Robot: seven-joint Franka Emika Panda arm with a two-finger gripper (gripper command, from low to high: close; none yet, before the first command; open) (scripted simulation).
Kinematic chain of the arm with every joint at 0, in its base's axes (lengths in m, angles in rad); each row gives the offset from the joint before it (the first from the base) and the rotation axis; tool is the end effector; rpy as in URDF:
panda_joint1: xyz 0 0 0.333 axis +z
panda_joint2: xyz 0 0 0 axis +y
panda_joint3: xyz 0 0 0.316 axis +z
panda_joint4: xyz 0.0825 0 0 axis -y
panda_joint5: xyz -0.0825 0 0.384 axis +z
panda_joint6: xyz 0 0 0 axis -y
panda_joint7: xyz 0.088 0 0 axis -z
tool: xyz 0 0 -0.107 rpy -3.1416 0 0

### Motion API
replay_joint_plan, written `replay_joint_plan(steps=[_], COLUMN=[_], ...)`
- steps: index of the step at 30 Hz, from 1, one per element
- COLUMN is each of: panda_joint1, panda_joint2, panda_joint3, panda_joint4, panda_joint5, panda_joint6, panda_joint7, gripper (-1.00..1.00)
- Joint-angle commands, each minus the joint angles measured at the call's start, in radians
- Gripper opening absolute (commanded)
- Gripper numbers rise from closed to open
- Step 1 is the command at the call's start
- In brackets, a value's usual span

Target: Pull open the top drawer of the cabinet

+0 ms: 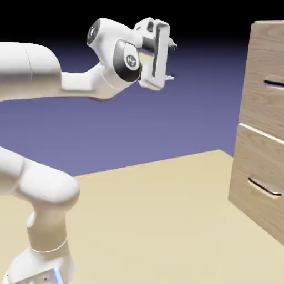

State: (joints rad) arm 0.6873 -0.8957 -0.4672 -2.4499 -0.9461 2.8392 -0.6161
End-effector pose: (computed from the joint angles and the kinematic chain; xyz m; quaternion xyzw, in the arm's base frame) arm 0.3451 0.0429 0.6897 0.5985 0.5323 0.5243 0.2891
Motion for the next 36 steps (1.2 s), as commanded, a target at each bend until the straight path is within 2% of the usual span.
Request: replay_joint_plan(steps=[1, 36], panda_joint1=[0.022, 0.779], panda_joint2=[-0.010, -0.376], panda_joint3=[-0.015, -0.539], panda_joint4=[0.012, 0.415], panda_joint5=[-0.030, -1.091], panda_joint6=[-0.006, -0.228], panda_joint7=[-0.044, -1.566], gripper=[0.00, 0.00])
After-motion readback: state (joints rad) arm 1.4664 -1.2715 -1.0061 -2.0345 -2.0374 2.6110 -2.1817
